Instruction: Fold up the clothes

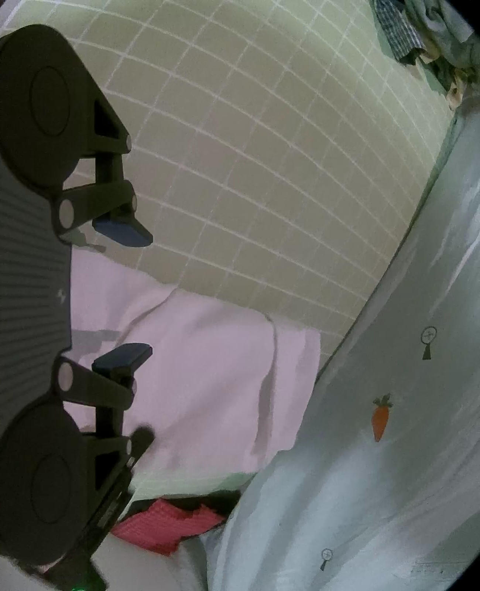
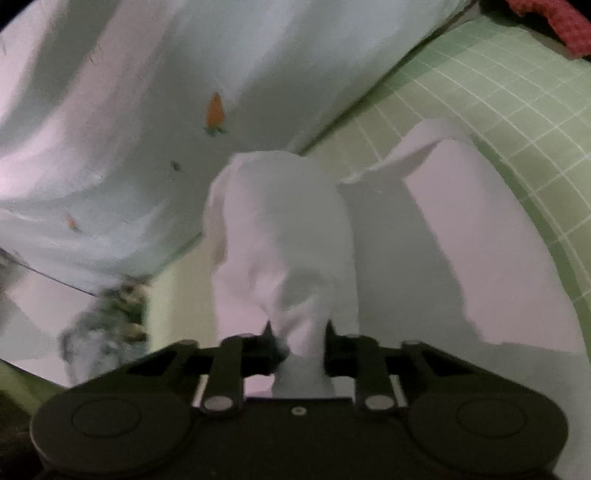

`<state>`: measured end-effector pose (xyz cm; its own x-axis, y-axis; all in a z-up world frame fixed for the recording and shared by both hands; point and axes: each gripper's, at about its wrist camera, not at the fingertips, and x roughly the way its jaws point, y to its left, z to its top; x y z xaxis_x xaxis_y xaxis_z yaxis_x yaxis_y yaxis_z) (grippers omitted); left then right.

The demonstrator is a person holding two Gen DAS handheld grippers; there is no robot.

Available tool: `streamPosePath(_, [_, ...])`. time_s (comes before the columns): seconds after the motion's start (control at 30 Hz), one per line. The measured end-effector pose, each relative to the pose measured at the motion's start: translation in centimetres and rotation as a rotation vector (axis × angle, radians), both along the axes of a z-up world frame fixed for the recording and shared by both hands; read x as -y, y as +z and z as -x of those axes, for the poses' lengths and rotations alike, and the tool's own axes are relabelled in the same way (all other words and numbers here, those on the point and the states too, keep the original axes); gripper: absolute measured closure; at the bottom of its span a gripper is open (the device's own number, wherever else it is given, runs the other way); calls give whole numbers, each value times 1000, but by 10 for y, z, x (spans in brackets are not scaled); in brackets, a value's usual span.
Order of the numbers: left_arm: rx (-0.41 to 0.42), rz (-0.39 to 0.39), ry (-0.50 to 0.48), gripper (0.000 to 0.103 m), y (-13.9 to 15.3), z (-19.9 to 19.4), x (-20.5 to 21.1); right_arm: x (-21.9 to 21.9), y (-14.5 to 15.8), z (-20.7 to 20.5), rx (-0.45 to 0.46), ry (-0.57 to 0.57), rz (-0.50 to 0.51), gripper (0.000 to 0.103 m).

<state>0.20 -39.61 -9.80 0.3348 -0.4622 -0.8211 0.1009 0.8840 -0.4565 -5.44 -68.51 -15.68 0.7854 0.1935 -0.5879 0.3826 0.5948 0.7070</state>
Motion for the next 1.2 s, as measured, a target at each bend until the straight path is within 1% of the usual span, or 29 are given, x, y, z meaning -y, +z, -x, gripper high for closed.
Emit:
streamPosePath(0.03, [2,10,3,44,0,-3,2,6,5,12,31,-24,-43,86])
streamPosePath(0.13, [18,12,-13,44,2,-5,11,32,10,50,76,-140,-123,86])
streamPosePath(0.17, [20,3,-22,44,1,-6,16,45,6,63,54,-191,-127,86])
streamPosePath(0.2, [20,-7,-31,43,0,-5,20,57,0,74,16,-227,-107,85])
streamPosePath(0.27, [14,-26,-52,39,-5,-2,31,76,-15,84,-91,-229,-8,75])
streamPosePath(0.3, [5,-34,-62,38,-9,0,37,78,-16,86,-137,-224,45,56])
streamPosePath(0.33, [-5,-41,-72,37,-12,2,44,80,-17,87,-183,-220,99,41])
streamPosePath(0.37, [-13,-46,-81,37,-15,4,50,82,-18,88,-227,-213,153,37])
streamPosePath(0.4, [-17,-51,-89,36,-17,5,56,79,-16,88,-222,-181,200,32])
streamPosePath(0.43, [-19,-57,-96,32,-20,7,61,76,-15,88,-220,-144,236,22])
streamPosePath(0.47, [-21,-63,-103,28,-23,8,67,73,-16,86,-224,-120,258,18])
streamPosePath(0.5, [-22,-69,-110,26,-26,10,72,74,-18,86,-225,-106,265,17])
streamPosePath(0.57, [-26,-81,-124,25,-31,13,83,81,-25,87,-213,-84,223,17])
streamPosePath(0.67, [-30,-99,-145,23,-39,17,99,91,-37,85,-188,-77,105,15])
streamPosePath(0.73, [-34,-113,-154,21,-46,19,109,95,-40,85,-190,-64,78,9])
streamPosePath(0.87, [-64,-116,-147,18,-63,16,117,98,-45,79,-187,-37,50,8])
streamPosePath(0.93, [-73,-108,-167,18,-69,13,117,96,-45,75,-181,-37,54,4])
streamPosePath(1.03, [-76,-84,-213,18,-76,5,122,87,-44,64,-178,-41,89,1])
streamPosePath(1.17, [-77,-48,-244,17,-82,-4,125,73,-44,49,-197,-40,139,0])
streamPosePath(1.2, [-81,-38,-247,17,-84,-6,125,72,-44,46,-197,-24,148,0])
